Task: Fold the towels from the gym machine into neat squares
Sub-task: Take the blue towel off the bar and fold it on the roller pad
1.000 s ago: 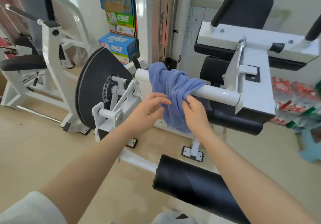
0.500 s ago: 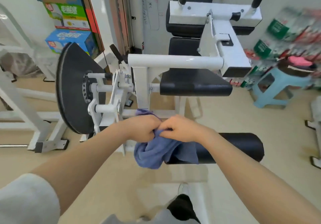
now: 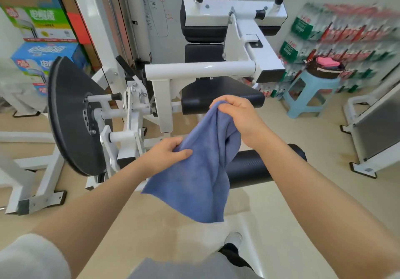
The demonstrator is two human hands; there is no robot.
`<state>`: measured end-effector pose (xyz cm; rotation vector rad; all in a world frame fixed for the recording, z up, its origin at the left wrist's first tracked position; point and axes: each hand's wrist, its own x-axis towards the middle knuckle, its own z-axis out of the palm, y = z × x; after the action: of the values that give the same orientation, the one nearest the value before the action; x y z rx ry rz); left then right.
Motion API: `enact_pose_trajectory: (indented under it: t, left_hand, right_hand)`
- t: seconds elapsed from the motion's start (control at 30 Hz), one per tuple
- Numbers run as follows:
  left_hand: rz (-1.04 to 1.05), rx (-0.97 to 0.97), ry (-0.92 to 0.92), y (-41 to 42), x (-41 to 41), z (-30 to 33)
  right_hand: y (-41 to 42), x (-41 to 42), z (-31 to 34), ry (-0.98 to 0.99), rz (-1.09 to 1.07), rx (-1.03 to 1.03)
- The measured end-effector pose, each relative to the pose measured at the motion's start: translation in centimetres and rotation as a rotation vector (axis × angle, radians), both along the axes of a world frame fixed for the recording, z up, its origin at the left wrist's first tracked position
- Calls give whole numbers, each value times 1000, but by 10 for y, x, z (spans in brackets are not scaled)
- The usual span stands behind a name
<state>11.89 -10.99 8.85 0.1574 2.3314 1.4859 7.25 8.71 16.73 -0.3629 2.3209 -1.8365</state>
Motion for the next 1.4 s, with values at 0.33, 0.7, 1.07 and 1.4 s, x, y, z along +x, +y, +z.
enact_pose_trajectory:
  t: [0.33,0.7,1.07,1.4]
  left_hand:
    - [435,-201,-287,-22,6,-17]
    - [110,122,-116,22,17,62]
    - [615,455,20,58,-8,79]
    - [808,1293,-8,57,-29,86]
  right_hand:
    - [-8,19,4,-67,80,-292]
    - [-25,27,-16,77,118,130]
    - [11,8,-12,-10,177,-114]
    - [64,-30,-32,-28,121,406]
